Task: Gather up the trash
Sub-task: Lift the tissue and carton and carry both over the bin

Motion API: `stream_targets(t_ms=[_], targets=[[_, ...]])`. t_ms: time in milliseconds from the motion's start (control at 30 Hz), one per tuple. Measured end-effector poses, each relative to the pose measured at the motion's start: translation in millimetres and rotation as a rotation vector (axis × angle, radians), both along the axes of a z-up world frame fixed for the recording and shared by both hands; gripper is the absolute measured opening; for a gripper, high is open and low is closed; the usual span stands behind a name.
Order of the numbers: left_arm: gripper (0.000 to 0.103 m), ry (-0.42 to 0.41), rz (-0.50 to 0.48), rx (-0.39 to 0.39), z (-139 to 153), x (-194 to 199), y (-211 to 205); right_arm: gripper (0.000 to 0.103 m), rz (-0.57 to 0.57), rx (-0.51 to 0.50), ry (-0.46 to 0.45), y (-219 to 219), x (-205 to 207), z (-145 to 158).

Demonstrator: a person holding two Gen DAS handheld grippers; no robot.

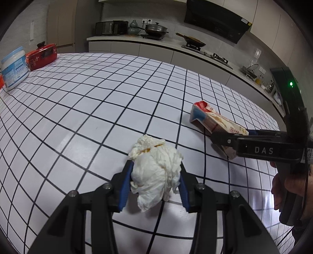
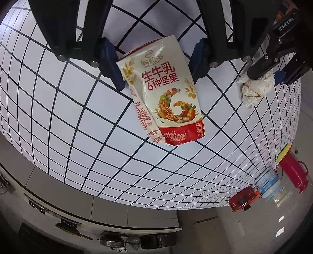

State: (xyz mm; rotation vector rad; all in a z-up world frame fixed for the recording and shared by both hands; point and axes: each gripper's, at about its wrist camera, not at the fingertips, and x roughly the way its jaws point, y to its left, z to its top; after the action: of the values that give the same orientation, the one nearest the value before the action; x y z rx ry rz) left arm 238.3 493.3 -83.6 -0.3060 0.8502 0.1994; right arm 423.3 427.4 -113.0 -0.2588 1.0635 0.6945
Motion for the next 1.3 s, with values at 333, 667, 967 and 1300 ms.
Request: stream_targets(t_ms=[333,667,967,1300], targets=[[0.045,-0.018,-0.054,0.004,1.9,5.4,-16.9,0.056,-0.023,0.043,-0.012,-27.9,-20.0,14.8],[0.045,-0.040,-0.113,0.009,9.1,12.3,-54.1,0.056,-0.085,0.048,-0.051,-76.7,-37.7,28.5],[0.045,-0.091,-0.229,0.044,33.0,21.0,-133.6,0.056,-0.180,0.077,-0.093,-157.9,-50.9,53.1],[0.045,-0.117,-0.321,0.064,43.1,0.4,-246.5,0.056,-0.281,0.104,-0.136,-287.6,-89.4,75.9]])
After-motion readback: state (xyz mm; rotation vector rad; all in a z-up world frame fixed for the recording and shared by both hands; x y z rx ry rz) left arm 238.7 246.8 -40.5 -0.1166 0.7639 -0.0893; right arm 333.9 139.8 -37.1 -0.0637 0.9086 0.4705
